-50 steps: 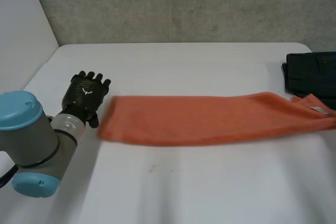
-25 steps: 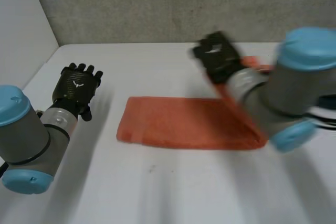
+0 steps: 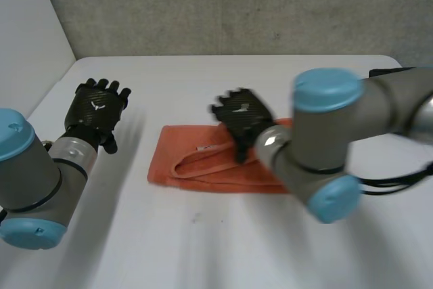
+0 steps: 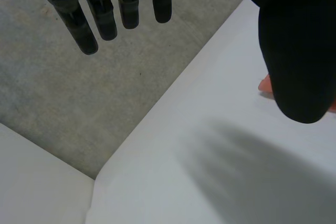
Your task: Fold the laundry.
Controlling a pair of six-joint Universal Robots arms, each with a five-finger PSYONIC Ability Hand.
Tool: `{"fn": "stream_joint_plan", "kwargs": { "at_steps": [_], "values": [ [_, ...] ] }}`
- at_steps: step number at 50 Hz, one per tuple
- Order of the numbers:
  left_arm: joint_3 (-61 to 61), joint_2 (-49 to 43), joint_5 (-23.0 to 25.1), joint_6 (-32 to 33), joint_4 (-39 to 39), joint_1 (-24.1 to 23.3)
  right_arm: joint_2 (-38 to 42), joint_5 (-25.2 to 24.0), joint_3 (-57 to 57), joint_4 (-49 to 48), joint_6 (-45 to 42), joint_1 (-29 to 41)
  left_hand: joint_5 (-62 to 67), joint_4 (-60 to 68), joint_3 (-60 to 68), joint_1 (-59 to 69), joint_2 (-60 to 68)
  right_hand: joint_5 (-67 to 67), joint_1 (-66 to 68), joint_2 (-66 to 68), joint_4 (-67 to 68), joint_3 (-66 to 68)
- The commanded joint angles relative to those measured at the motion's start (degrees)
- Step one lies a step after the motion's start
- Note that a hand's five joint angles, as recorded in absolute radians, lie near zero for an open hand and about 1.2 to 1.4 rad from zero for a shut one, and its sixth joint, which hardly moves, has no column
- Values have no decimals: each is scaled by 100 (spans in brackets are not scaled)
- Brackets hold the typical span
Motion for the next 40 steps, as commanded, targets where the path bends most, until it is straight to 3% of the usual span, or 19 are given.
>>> {"fn": "stream_joint_plan", "kwargs": {
  "at_steps": [1,5,11,20,29,40],
  "values": [
    [-5,-24,10,10,3,-83,-602,-203,1473,183,211,-840,-130,-34,-70,25,-36,-304,-117,-235,-308,-176],
    [13,-24,158,36,-15,-364,-628,-283,2045,-115,220,-1165,-113,-17,-53,41,-19,-304,-117,-235,-308,-176],
    [250,-244,774,19,-85,-1164,-935,-239,2731,-968,202,-1289,-46,51,14,109,48,-96,92,-26,-100,33],
    [891,-1000,836,-8,-498,-1744,-1190,-239,2987,-1400,282,-1201,-46,51,14,109,48,864,1052,934,860,993],
    [1752,-1878,818,-8,-1236,-1806,-1059,-204,2916,-1400,185,-1192,5,101,64,159,99,1251,1439,1321,1248,1380],
    [2376,-2151,713,-262,-1289,-1762,-953,-213,2925,-1400,167,-1210,55,151,115,209,149,1251,1439,1321,1248,1380]
  ]
}}
